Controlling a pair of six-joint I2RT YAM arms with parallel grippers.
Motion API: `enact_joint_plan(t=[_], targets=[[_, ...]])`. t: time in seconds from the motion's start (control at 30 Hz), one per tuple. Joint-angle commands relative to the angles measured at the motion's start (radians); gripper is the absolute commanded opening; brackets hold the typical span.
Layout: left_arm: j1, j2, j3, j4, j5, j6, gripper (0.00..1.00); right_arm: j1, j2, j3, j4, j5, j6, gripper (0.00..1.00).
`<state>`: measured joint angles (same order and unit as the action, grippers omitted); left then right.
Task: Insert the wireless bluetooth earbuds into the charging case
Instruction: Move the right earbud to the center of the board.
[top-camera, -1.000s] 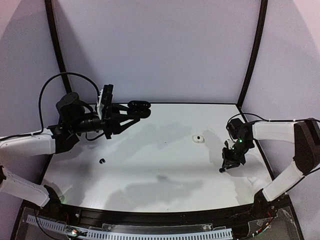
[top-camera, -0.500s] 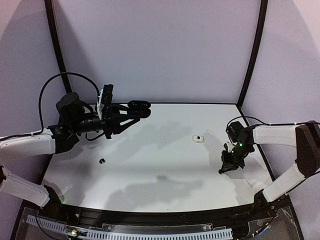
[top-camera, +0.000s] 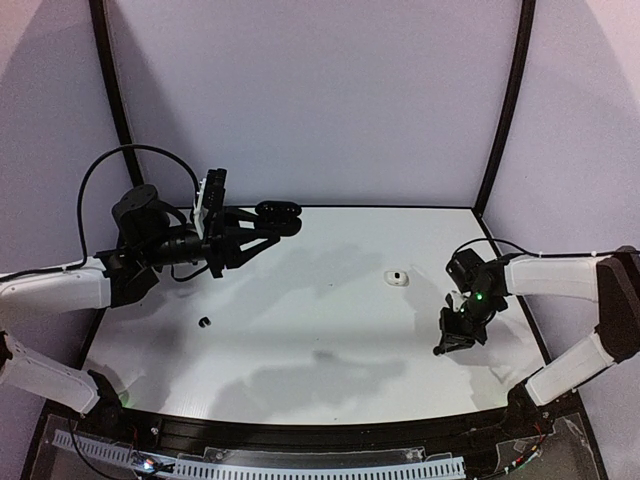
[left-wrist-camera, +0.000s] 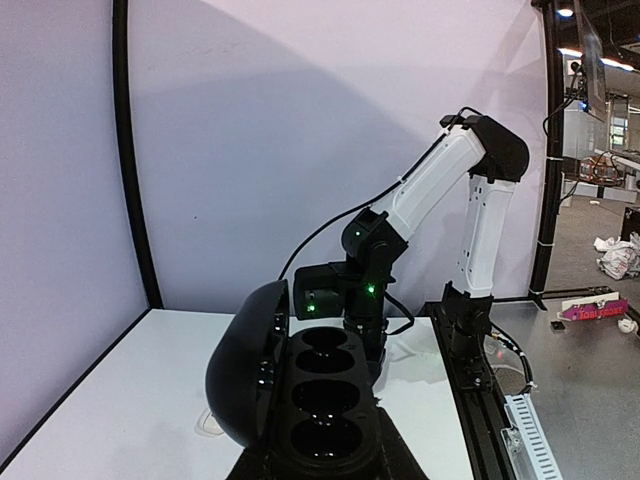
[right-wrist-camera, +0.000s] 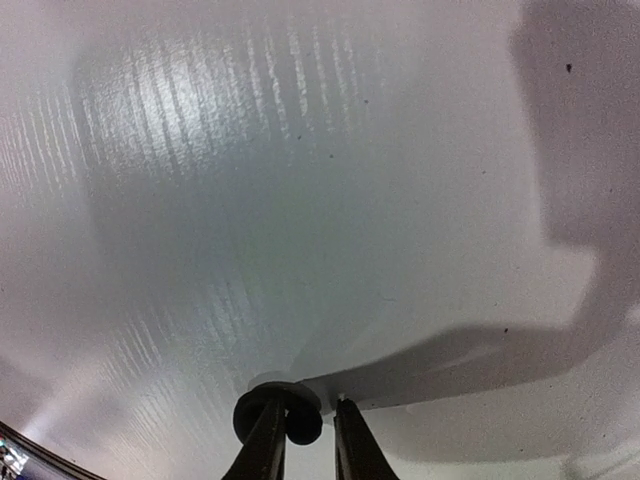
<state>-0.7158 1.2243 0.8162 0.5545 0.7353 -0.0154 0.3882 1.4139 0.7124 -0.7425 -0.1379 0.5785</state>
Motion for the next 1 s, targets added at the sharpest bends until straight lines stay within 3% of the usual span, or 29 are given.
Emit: enact_joint_plan(t=[0.0, 0.27, 0.53, 0.77, 0.97], targets=[[0.006, -0.022, 0.000, -0.014, 0.002, 0.007, 0.01, 0.040, -0.015, -0.030, -0.076, -0.044, 0.049, 0.15], [0.007, -0.024, 0.000, -0.019, 0.000, 0.008, 0.01, 0.124, -0.072, -0.001, -0.155, -0.169, 0.224, 0.19], [0.007, -0.023, -0.006, -0.010, 0.002, 0.006, 0.01, 0.188, -0.067, 0.007, -0.169, -0.237, 0.245, 0.19], [0.007, -0.028, -0.013, -0.004, -0.003, 0.001, 0.01, 0.239, -0.053, 0.024, -0.028, -0.229, 0.246, 0.14], [0.007, -0.026, -0.028, 0.008, -0.027, 0.009, 0.01, 0.303, -0.023, 0.127, 0.085, -0.079, 0.217, 0.08]])
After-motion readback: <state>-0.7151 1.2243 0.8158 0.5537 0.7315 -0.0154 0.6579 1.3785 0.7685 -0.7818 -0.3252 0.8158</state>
